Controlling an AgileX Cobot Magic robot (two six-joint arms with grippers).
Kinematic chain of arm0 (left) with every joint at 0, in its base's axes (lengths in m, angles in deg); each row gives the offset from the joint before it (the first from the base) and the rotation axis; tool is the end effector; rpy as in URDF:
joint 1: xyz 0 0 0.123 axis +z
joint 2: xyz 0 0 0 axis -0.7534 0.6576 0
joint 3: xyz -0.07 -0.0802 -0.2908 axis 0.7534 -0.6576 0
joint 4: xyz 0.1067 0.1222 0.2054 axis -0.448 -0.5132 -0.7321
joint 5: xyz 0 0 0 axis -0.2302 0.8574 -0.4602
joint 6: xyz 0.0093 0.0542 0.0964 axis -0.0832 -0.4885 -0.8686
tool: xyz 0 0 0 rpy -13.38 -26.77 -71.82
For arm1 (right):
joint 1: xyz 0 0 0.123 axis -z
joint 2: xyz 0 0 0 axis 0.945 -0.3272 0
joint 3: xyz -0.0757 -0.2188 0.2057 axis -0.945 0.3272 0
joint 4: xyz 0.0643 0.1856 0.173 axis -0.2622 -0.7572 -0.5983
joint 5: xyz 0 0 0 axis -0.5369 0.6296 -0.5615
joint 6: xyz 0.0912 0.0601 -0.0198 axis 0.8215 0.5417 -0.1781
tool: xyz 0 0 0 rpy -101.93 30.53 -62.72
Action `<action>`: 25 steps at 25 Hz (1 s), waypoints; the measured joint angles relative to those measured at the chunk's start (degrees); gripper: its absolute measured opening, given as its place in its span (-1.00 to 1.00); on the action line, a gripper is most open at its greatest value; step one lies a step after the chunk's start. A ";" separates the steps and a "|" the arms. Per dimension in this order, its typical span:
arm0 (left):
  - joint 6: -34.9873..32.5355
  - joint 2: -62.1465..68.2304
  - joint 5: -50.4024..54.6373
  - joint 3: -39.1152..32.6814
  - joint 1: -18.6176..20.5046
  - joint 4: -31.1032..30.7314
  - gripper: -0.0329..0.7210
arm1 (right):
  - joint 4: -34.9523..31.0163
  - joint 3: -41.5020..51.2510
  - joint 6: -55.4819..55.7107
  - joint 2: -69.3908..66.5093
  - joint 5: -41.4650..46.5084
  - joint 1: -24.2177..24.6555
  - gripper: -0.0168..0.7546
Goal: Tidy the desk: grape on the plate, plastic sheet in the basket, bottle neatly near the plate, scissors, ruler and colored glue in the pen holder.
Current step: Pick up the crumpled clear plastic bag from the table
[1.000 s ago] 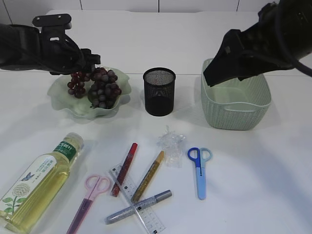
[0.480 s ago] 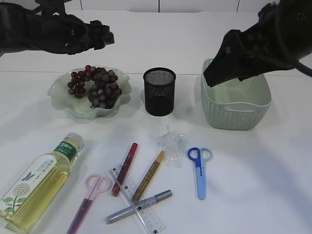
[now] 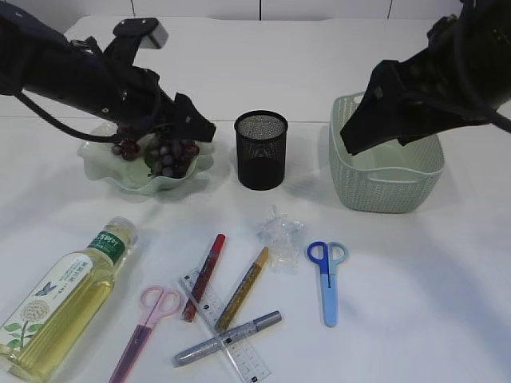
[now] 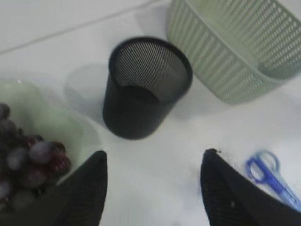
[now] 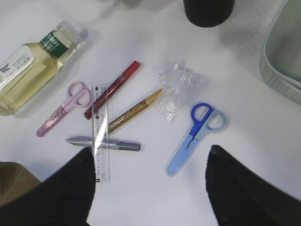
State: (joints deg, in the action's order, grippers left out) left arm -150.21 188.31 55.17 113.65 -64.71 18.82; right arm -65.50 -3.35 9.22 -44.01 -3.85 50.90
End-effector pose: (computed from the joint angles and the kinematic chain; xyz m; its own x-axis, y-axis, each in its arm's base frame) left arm 0.4261 -0.1755 0.2245 -0.6129 0.2710 -0.7422 0.6328 0.7309 -0.2557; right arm 0.2670 0.1318 0.3461 -0.7663 -0.3223 -0.5558 -0.5106 0.8306 0.2222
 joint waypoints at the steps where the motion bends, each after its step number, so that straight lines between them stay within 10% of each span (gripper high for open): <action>1: 2.64 -0.10 1.63 0.00 0.00 -3.26 0.31 | 0.04 0.00 0.13 0.00 0.25 0.00 0.51; 14: 27.69 -12.69 23.06 0.00 -1.50 -30.36 0.31 | 1.26 0.00 1.72 0.00 8.29 0.00 0.51; 25: 51.77 -19.95 36.94 0.00 -2.14 -38.66 0.30 | 7.04 -0.32 11.88 0.00 15.20 0.00 0.51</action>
State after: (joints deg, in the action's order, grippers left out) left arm -98.43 168.35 92.10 113.65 -66.86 -19.84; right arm -58.46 -3.67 21.10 -44.01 11.35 50.90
